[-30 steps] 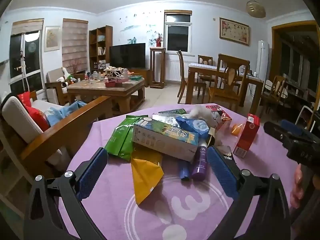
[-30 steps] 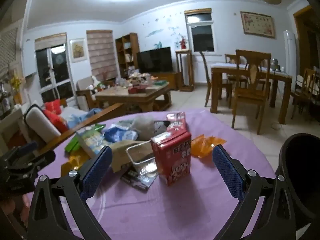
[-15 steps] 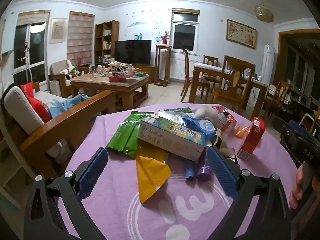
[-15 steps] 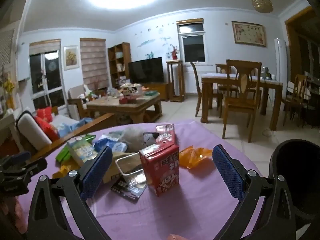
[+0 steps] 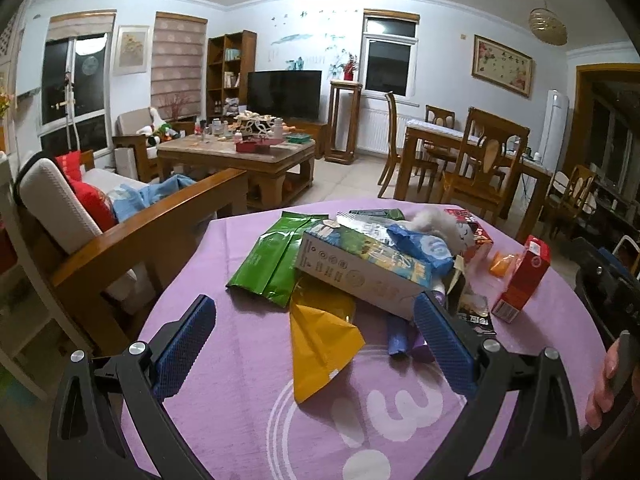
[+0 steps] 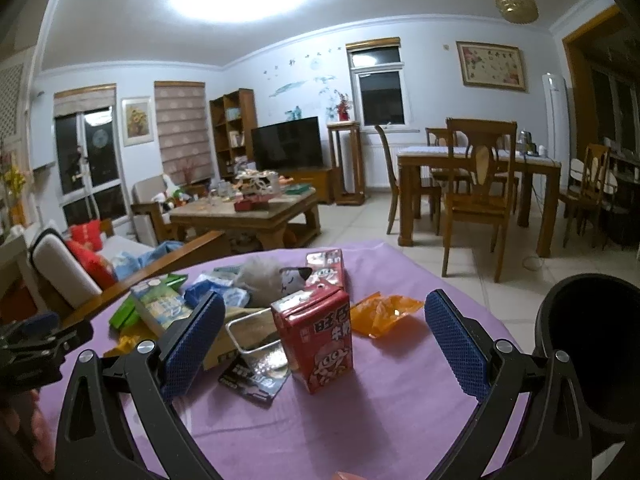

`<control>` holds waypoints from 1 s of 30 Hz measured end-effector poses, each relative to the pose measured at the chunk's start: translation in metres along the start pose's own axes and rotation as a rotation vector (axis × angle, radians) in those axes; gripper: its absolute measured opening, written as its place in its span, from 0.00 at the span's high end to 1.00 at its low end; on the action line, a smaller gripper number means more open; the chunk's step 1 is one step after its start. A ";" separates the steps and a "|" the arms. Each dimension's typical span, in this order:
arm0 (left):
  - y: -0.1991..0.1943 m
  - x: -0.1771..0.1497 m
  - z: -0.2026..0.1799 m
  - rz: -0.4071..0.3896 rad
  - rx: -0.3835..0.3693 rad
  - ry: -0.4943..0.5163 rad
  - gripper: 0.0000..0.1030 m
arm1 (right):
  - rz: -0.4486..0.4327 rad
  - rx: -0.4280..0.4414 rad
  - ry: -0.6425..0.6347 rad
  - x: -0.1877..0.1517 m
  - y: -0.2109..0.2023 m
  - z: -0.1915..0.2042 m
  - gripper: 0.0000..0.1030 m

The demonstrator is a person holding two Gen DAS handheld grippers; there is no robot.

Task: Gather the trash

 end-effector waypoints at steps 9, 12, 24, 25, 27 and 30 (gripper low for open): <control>-0.005 0.001 -0.001 -0.015 0.008 0.013 0.05 | -0.001 -0.012 -0.004 -0.002 0.001 0.002 0.04; -0.006 0.001 -0.001 -0.013 0.006 0.009 0.05 | -0.002 -0.015 -0.017 -0.002 0.001 0.006 0.04; -0.006 0.001 -0.002 -0.014 0.007 0.011 0.05 | 0.001 -0.017 -0.016 -0.002 0.001 0.009 0.04; -0.006 0.001 -0.002 -0.014 0.007 0.010 0.05 | 0.000 -0.018 -0.017 -0.002 0.001 0.009 0.04; -0.005 0.001 -0.002 -0.014 0.007 0.010 0.05 | 0.000 -0.017 -0.017 -0.002 0.001 0.008 0.04; -0.005 0.002 -0.001 -0.015 0.007 0.011 0.05 | 0.001 -0.017 -0.014 -0.002 0.001 0.007 0.04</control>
Point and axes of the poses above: each gripper's, at about its wrist camera, not at the fingertips, and y roughly the way its jaws point, z to its left, x to its top, the point moved 7 cm from there along y, roughly the way its jaws point, and after that the axes turned 12 degrees about -y, right-handed, at the moved point
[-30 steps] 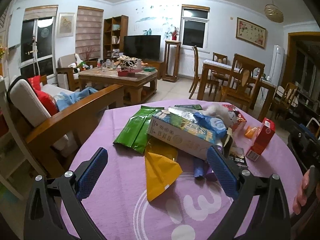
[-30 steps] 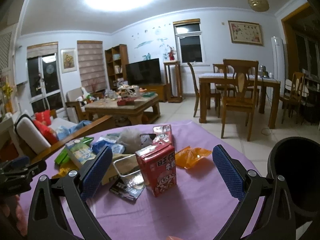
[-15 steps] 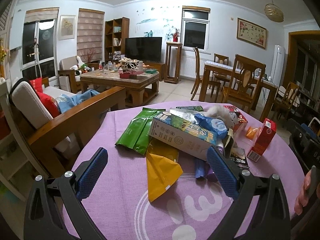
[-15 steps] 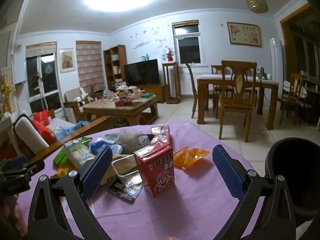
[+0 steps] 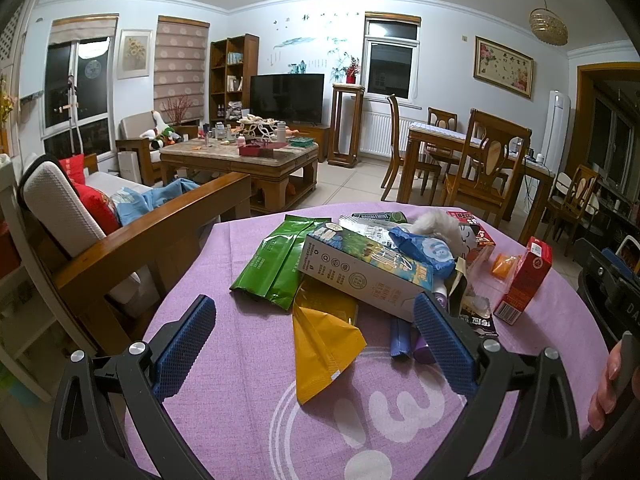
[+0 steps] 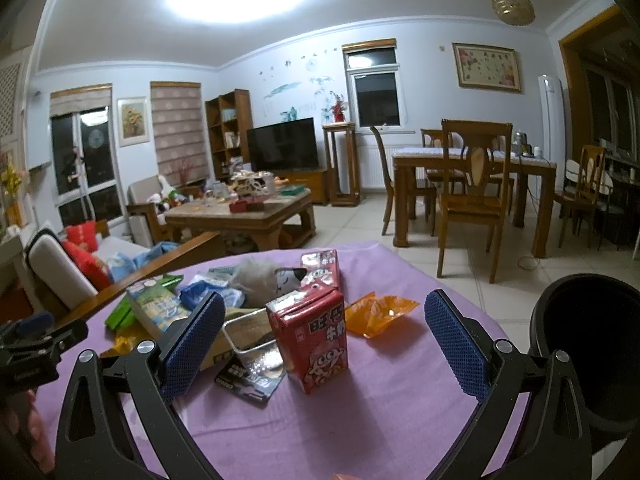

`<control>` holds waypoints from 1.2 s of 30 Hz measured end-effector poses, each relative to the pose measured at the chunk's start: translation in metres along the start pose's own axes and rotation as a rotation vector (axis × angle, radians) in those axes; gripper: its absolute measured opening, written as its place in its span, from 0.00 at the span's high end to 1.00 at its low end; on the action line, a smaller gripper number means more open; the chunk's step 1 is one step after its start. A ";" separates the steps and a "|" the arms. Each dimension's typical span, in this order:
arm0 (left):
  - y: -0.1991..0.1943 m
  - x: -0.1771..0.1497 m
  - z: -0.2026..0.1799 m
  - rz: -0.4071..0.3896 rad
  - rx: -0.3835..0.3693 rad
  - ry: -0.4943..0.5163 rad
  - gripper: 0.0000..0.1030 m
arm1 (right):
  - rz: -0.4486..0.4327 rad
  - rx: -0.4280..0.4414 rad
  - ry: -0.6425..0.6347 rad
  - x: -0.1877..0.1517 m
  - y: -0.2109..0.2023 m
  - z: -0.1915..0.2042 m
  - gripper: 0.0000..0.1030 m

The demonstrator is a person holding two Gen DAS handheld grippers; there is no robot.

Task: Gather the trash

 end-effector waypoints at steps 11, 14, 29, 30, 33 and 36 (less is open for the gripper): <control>-0.001 0.000 0.000 0.001 0.000 -0.001 0.05 | 0.000 0.001 0.000 0.000 0.000 -0.001 0.04; -0.001 0.000 0.000 0.000 0.000 0.000 0.05 | 0.001 0.001 0.001 0.000 0.000 -0.001 0.04; 0.000 0.000 0.000 0.000 0.000 -0.001 0.05 | 0.002 0.006 0.008 0.000 0.000 -0.001 0.04; 0.000 0.000 0.001 -0.001 -0.001 -0.001 0.05 | 0.000 0.004 0.009 0.000 -0.001 -0.001 0.04; -0.003 0.002 0.003 -0.007 -0.014 -0.023 0.05 | 0.015 0.012 0.032 -0.002 0.001 0.000 0.04; 0.002 0.007 0.011 0.054 -0.111 -0.051 0.05 | 0.096 0.140 0.070 -0.011 0.008 0.001 0.04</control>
Point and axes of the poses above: each gripper's, at about its wrist camera, not at the fingertips, and y roughly the way its jaws point, z to its left, x to its top, the point moved 7 cm from there along y, roughly the way its jaws point, and after that the axes turned 12 degrees about -y, right-handed, at the moved point
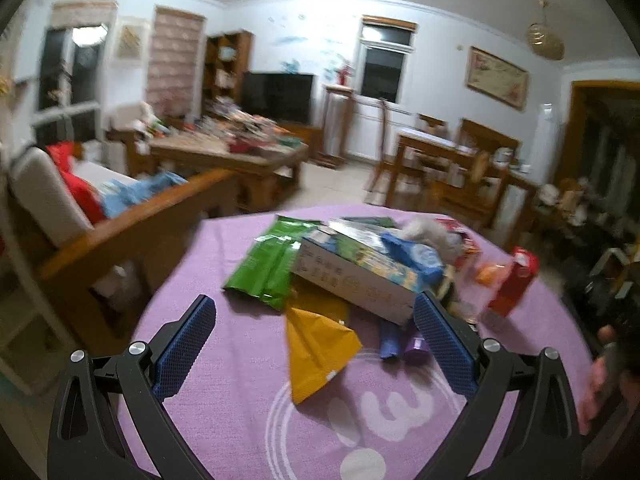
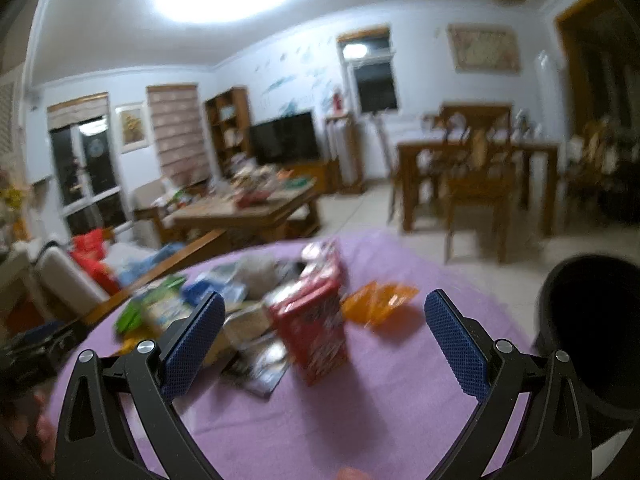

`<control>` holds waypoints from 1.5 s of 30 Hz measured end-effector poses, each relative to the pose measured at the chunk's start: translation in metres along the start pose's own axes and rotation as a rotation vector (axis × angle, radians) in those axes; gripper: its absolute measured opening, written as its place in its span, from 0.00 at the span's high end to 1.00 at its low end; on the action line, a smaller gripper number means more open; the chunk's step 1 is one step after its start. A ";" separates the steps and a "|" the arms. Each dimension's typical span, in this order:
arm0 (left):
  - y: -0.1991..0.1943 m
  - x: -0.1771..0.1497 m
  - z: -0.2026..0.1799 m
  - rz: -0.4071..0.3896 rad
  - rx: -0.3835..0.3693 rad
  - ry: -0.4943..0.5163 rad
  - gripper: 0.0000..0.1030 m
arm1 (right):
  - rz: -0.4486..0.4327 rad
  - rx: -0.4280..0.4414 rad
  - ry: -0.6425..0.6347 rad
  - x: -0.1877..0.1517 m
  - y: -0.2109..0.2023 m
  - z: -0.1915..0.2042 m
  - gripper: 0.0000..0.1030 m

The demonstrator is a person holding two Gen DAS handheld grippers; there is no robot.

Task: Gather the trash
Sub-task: 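Grasp the red milk carton with the right tool while the left tool grasps the blue-green milk carton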

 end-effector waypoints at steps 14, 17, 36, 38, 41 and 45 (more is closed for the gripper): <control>0.083 0.042 -0.008 0.234 -0.166 0.171 0.05 | 0.189 0.246 0.089 0.004 0.036 0.006 0.07; 0.092 0.044 -0.025 0.228 -0.229 0.317 0.05 | 0.187 0.250 0.028 0.015 0.048 0.019 0.07; 0.131 -0.020 -0.068 0.508 -0.492 1.129 0.10 | 0.299 0.347 -0.144 0.013 0.105 0.056 0.42; 0.128 -0.027 -0.064 0.506 -0.484 1.126 0.17 | 0.292 0.352 -0.138 0.012 0.103 0.058 0.42; 0.123 -0.019 -0.062 0.502 -0.495 1.020 0.32 | 0.278 0.366 -0.111 0.014 0.096 0.062 0.43; 0.114 -0.016 -0.061 0.516 -0.492 0.886 0.39 | 0.281 0.391 -0.097 0.016 0.083 0.069 0.43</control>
Point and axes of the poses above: each gripper's, at about its wrist camera, not at the fingertips, and y roughly the way its jaws point, z to its left, x to its top, the point moved 7 cm from there along y, roughly the way its jaws point, and after that the axes turned 12 degrees about -y, right-handed, at the moved point
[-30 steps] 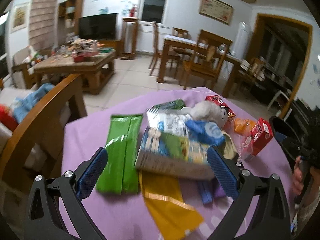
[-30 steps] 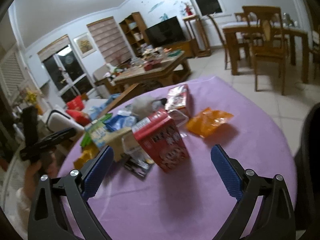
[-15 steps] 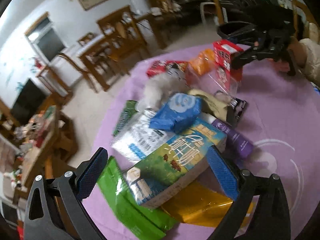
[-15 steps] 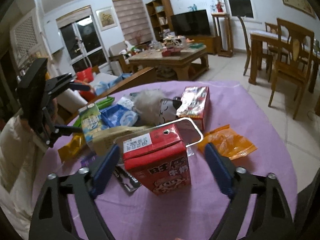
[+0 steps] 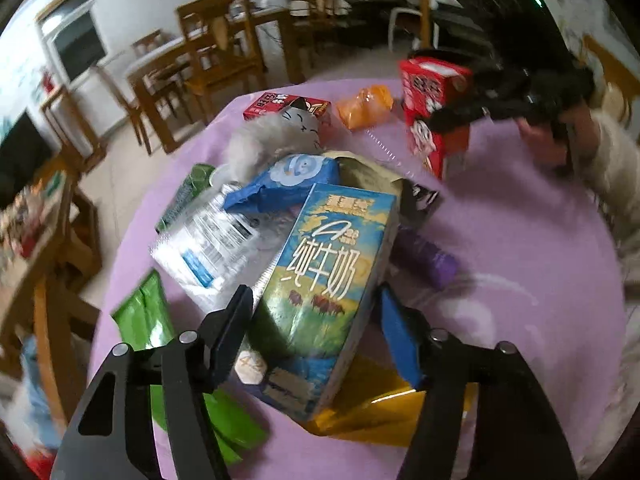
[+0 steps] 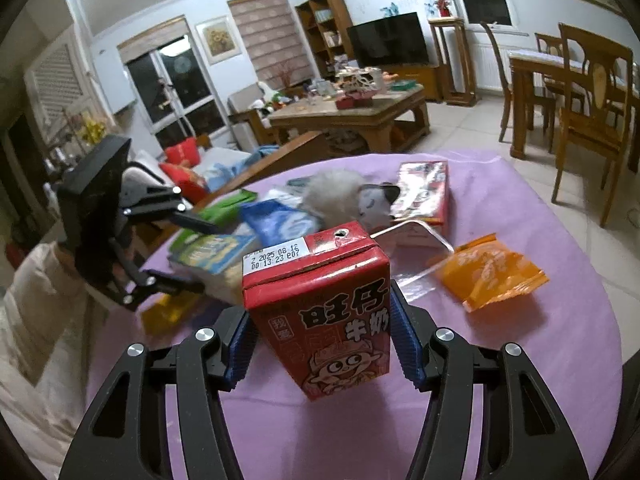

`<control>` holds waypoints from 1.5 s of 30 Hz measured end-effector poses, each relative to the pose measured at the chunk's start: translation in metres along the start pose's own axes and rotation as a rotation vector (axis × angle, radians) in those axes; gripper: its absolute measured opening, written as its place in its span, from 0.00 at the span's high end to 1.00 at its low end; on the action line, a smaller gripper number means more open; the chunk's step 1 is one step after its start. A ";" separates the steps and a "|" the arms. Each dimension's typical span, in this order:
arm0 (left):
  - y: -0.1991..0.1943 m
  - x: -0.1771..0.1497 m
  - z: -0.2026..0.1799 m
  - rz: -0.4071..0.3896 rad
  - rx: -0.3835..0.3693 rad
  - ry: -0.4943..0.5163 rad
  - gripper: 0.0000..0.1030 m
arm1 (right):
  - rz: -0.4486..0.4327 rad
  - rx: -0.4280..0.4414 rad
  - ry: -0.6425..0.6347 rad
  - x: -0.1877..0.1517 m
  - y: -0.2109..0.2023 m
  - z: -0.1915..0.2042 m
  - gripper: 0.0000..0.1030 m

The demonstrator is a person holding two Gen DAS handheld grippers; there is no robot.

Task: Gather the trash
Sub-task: 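Grasp the red milk carton with the right tool while the left tool grasps the blue-green milk carton, then carry both cartons to the black bin and open both tools to drop them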

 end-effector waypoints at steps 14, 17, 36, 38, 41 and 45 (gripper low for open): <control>0.025 0.003 -0.010 -0.002 0.176 -0.180 0.37 | -0.020 0.064 0.113 -0.020 0.000 -0.017 0.44; 0.011 0.006 -0.012 -0.050 0.177 -0.211 0.48 | -0.062 0.057 0.094 -0.016 -0.018 -0.010 0.44; -0.033 0.098 -0.130 -0.299 -0.073 -0.309 0.48 | -0.324 -0.285 0.257 -0.088 -0.236 -0.125 0.43; -0.016 0.121 -0.162 -0.300 -0.133 -0.283 0.48 | -0.338 -0.347 0.328 -0.115 -0.260 -0.153 0.43; 0.011 0.152 -0.206 -0.292 -0.230 -0.254 0.48 | -0.333 -0.442 0.416 -0.157 -0.286 -0.190 0.43; 0.062 0.186 -0.266 -0.251 -0.332 -0.222 0.48 | -0.307 -0.485 0.495 -0.203 -0.300 -0.222 0.43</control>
Point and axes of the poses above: each gripper's, at about its wrist camera, not at the fingertips, and y roughly the way its jaws point, z to its left, x to its top, the point moved 7 cm from there along y, roughly the way its jaws point, and after that the axes turned 12 degrees about -y, right-handed, at the moved point
